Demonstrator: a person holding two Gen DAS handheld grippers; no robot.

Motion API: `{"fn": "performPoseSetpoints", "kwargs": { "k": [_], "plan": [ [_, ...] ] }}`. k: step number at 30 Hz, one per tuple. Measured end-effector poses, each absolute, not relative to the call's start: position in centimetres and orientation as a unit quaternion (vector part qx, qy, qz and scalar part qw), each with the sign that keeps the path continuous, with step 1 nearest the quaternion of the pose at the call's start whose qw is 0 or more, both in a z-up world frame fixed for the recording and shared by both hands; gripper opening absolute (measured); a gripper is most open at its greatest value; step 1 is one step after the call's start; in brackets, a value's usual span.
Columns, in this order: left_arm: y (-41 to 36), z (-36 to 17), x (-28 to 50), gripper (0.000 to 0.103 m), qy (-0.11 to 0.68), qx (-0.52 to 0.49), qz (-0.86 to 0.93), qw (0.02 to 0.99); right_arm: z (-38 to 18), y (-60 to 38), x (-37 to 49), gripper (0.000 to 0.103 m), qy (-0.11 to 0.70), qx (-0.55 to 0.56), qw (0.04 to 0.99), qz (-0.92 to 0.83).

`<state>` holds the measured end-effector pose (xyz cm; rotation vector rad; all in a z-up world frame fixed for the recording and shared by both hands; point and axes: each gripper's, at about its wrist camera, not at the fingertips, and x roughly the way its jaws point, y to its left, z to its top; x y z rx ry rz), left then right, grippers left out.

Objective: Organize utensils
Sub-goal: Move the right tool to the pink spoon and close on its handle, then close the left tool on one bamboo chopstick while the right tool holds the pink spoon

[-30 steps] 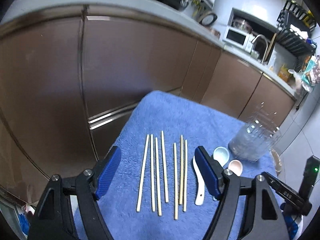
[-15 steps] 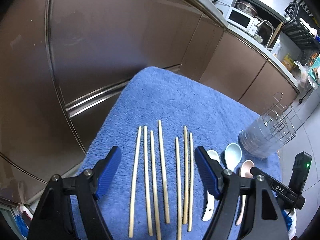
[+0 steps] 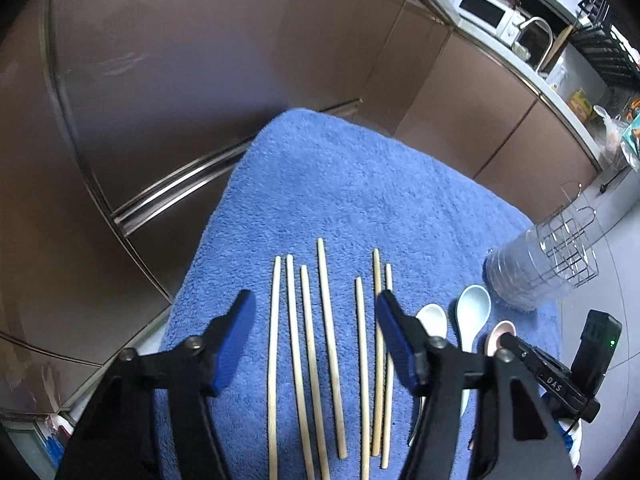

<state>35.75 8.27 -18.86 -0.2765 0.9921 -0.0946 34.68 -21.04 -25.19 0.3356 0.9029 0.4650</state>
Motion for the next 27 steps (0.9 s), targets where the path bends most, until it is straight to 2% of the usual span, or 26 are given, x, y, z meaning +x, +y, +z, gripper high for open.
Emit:
{"fn": "performPoseSetpoints", "kwargs": {
  "k": [2,4,9,15,17,27],
  "plan": [
    [8.3,-19.4,36.5,0.044,0.491,-0.134,-0.053,0.859,-24.9,-21.9,34.2,0.007,0.425,0.165,0.862,0.222],
    [8.3,-20.0,37.2,0.039,0.507,-0.139,-0.059,0.849,-24.5,-22.5,33.8,0.007,0.418,0.172,0.863,0.223],
    [8.5,-21.5,38.8,0.037,0.538,-0.152,-0.054,0.828,-23.4,-24.2,32.6,0.007,0.402,0.189,0.868,0.222],
    [8.8,-22.8,39.9,0.027,0.557,-0.161,-0.05,0.814,-23.0,-25.2,31.4,0.007,0.39,0.198,0.871,0.223],
    [8.7,-23.2,40.0,0.021,0.561,-0.163,-0.053,0.81,-23.0,-25.4,31.2,0.007,0.389,0.199,0.871,0.223],
    [7.8,-23.6,40.9,0.012,0.569,-0.143,-0.053,0.808,-22.9,-25.4,31.0,0.007,0.387,0.208,0.871,0.22]
  ]
}}
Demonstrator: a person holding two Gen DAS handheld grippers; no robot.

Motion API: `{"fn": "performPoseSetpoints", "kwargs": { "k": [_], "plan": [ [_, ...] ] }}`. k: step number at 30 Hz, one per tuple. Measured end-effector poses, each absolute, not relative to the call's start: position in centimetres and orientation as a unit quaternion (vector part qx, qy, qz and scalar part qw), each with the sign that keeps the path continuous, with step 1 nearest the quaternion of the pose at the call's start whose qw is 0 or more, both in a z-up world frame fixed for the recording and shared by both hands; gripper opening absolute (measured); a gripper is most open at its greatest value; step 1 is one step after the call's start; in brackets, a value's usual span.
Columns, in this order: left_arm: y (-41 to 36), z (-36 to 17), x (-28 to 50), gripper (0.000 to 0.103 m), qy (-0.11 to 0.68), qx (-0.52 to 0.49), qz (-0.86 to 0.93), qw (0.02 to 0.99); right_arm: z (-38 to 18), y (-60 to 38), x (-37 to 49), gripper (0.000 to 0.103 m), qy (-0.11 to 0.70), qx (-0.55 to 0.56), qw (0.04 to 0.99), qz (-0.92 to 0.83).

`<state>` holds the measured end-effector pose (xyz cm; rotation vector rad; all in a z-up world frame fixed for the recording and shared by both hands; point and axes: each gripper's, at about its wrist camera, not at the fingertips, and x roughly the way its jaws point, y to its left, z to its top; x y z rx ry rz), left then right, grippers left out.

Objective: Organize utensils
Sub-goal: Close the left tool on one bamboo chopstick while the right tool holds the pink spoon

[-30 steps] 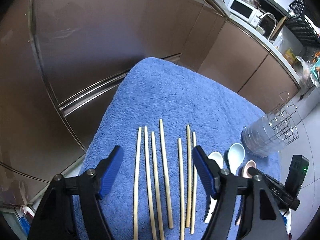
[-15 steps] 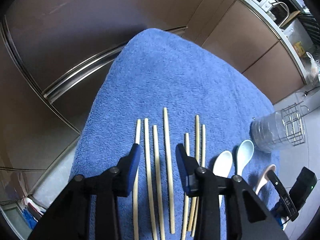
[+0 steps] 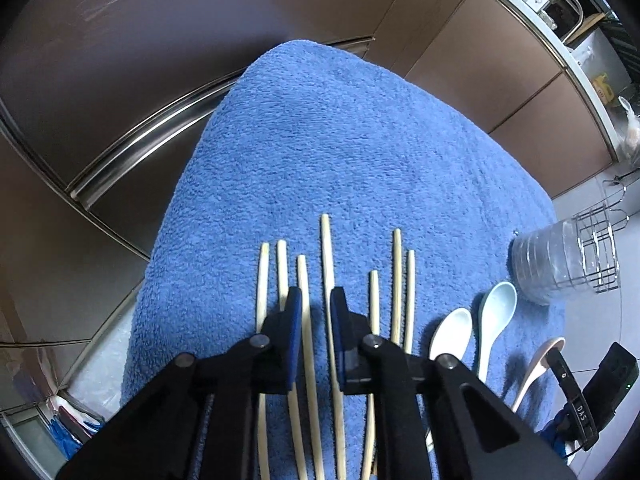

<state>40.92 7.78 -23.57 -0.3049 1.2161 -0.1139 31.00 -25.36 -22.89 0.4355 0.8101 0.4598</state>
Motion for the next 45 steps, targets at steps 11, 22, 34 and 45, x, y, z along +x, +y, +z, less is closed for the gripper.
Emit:
{"fn": "performPoseSetpoints", "kwargs": {
  "k": [11,22,34,45],
  "plan": [
    [7.2,-24.6,41.6,0.009,0.584,-0.118,-0.039,0.802,-22.8,-25.8,30.7,0.007,0.381,0.215,0.871,0.223],
    [6.8,-25.3,42.1,0.008,0.595,-0.103,-0.024,0.796,-22.7,-25.8,30.5,0.007,0.375,0.218,0.871,0.229],
    [6.3,-25.2,42.2,0.004,0.584,-0.111,0.004,0.804,-21.2,-25.0,29.2,0.007,0.365,0.21,0.877,0.23],
    [6.4,-19.2,37.7,0.004,0.488,-0.127,-0.018,0.864,-15.8,-24.9,24.3,0.007,0.321,0.173,0.909,0.202]
  ]
}}
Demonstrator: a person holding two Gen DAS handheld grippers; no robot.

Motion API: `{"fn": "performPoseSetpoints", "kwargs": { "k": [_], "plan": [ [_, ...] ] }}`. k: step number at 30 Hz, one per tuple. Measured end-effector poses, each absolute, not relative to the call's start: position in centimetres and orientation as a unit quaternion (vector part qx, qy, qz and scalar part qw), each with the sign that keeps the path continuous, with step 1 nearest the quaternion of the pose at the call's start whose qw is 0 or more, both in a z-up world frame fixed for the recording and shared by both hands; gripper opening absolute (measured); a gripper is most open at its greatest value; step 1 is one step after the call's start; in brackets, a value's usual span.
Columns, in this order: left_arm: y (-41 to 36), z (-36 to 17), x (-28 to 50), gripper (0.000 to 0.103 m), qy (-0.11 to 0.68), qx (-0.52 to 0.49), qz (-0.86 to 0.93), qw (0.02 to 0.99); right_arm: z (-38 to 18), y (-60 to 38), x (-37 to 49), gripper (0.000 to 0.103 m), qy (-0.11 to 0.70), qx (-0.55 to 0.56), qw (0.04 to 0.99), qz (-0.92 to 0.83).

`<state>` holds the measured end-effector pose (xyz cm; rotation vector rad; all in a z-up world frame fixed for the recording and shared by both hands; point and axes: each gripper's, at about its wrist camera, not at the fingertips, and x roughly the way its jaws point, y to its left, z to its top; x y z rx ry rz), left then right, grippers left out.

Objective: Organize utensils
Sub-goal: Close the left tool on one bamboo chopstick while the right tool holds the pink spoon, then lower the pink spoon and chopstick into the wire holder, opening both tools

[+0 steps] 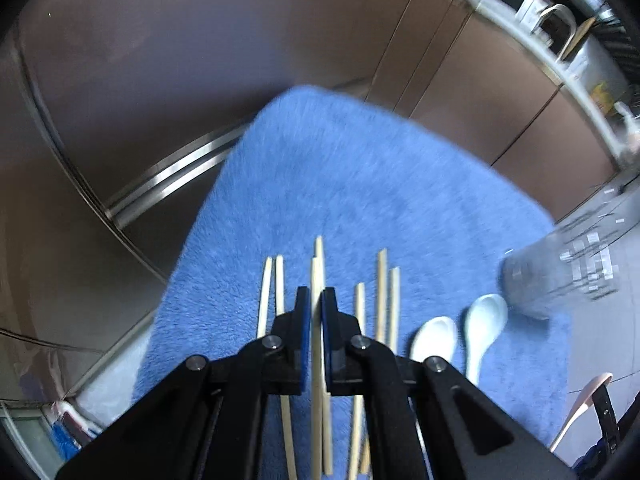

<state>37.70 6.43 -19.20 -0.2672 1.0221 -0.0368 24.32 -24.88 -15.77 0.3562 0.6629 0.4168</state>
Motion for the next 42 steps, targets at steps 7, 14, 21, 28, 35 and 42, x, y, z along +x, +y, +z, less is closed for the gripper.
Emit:
{"fn": "performPoseSetpoints", "kwargs": {
  "k": [7,14,21,28,35,42],
  "plan": [
    [4.9,-10.3,33.0,0.004,0.347,-0.155,-0.063,0.923,-10.4,-25.6,22.5,0.007,0.252,0.139,0.945,0.157],
    [-0.1,-1.9,32.3,0.004,0.205,-0.183,-0.131,0.952,-4.9,-26.7,24.1,0.007,0.144,0.076,0.985,0.063],
    [-6.7,1.6,35.3,0.005,0.104,-0.219,-0.169,0.955,-4.9,-26.5,28.6,0.007,0.082,0.026,0.996,-0.03],
    [-12.7,-1.4,38.7,0.005,0.079,-0.197,-0.147,0.966,-8.6,-26.7,32.0,0.007,0.072,0.005,0.995,-0.071],
    [-15.6,-6.9,39.8,0.005,0.064,-0.155,-0.093,0.981,-12.7,-26.9,33.7,0.008,0.08,0.0,0.993,-0.087],
    [-16.5,-9.7,39.3,0.007,0.055,-0.134,-0.074,0.987,-15.0,-26.5,33.3,0.01,0.096,0.005,0.993,-0.065]
  ]
}}
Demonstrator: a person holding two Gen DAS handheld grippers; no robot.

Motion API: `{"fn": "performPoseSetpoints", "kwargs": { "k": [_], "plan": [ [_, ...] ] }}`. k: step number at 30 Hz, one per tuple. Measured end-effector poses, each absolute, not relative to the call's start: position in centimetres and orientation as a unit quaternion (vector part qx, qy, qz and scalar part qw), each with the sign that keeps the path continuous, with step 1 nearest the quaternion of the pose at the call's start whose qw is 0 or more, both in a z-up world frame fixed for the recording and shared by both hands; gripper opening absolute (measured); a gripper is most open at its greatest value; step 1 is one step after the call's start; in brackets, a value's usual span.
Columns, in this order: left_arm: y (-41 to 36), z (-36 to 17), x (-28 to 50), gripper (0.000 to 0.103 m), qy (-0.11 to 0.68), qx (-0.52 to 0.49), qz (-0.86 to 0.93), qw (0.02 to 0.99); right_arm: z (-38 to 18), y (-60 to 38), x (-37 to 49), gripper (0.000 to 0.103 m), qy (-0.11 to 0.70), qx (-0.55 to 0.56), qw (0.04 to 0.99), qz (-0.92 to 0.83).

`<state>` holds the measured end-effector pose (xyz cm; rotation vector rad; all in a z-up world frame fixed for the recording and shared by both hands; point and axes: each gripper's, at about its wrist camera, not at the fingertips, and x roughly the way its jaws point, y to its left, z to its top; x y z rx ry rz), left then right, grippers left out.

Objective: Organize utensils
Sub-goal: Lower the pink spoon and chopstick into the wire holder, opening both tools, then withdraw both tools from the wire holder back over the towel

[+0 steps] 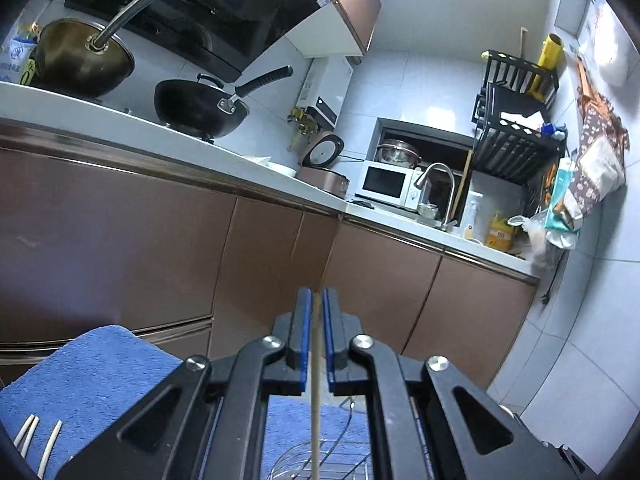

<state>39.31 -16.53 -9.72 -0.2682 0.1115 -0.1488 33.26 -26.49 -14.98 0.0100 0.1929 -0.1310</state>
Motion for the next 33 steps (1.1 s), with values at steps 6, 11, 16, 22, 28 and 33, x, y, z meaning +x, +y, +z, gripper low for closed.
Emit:
{"fn": "performPoseSetpoints", "kwargs": {
  "k": [6,11,16,22,28,33],
  "plan": [
    [-16.1,-9.4,37.5,0.023,0.055,-0.123,-0.079,0.988,-14.6,-26.4,31.8,0.03,0.094,0.016,0.994,-0.057],
    [-15.3,-7.9,34.8,0.029,0.053,-0.11,-0.082,0.989,-13.1,-27.0,29.7,0.031,0.092,0.022,0.994,-0.063],
    [-13.4,-6.1,31.5,0.038,0.055,-0.1,-0.08,0.99,-11.1,-27.7,26.5,0.039,0.09,0.032,0.993,-0.064],
    [-10.4,-4.4,27.0,0.043,0.063,-0.073,-0.062,0.993,-9.3,-28.1,21.8,0.061,0.096,0.059,0.992,-0.052],
    [-6.4,-2.7,21.7,0.043,0.052,-0.075,-0.051,0.995,-7.9,-28.2,17.3,0.091,0.102,0.096,0.99,-0.033],
    [-2.9,-1.2,17.5,0.043,0.053,-0.087,-0.038,0.994,-6.4,-27.7,13.8,0.103,0.089,0.111,0.99,-0.013]
  ]
}}
